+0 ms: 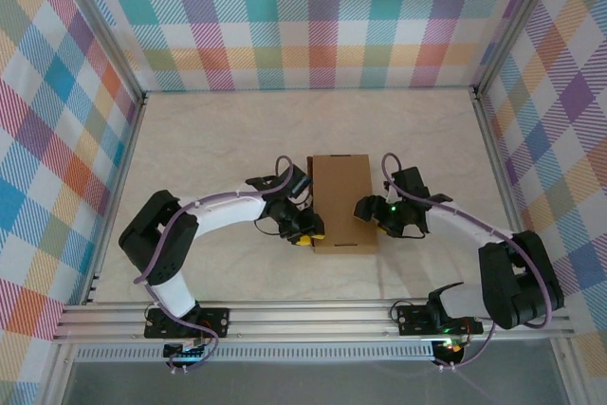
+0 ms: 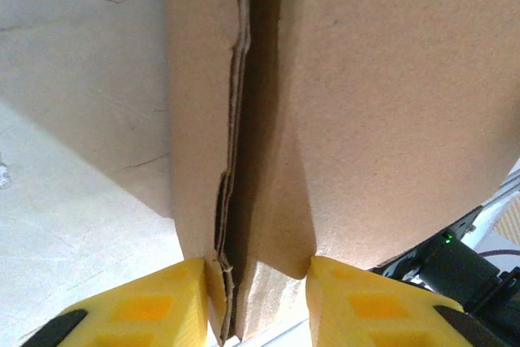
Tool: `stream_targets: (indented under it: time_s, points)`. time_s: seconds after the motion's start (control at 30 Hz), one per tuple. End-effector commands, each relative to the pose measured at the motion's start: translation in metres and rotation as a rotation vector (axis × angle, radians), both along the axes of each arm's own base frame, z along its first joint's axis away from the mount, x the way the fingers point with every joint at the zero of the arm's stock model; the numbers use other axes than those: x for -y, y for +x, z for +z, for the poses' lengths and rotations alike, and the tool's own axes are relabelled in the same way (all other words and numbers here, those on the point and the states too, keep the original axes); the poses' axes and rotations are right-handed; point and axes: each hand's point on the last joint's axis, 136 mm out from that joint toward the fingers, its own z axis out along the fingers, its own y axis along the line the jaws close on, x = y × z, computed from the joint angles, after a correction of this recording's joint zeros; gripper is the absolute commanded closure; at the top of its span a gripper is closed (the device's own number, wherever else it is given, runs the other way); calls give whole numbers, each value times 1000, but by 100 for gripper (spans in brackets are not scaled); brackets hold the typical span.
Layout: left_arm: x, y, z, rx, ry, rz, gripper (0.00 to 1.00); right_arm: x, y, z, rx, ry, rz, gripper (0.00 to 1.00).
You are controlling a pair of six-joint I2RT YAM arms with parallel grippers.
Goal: Fold the paper box
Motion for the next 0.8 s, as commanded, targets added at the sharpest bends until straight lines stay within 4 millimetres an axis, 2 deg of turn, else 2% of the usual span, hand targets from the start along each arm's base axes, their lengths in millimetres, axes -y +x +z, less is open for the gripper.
stream_targets:
  time_s: [0.0,0.13,0.33,0.47,0.57,0.6,0.7,0.77]
  points:
    - [19,0,-7,-6,-28,0,70,-14,-5,0,-14,55,-68,28]
    - [31,8,-6,-4,-58,18,75,-19,-7,-4,6,65,-153,29]
    - [50,9,-11,-22,-82,-1,87,-29,-8,-4,39,50,-187,30]
    - [48,9,-15,-25,-70,9,99,-29,-8,-5,44,48,-207,31]
    - [50,12,-12,-8,-88,13,100,-22,-8,-3,65,35,-229,32]
    - [48,13,-10,0,-84,11,98,-19,-7,-1,77,20,-230,32]
    - [32,16,-3,49,-12,3,77,-10,-6,4,115,-39,-209,30]
    - [20,20,3,93,29,-1,65,-5,-3,9,143,-63,-187,25]
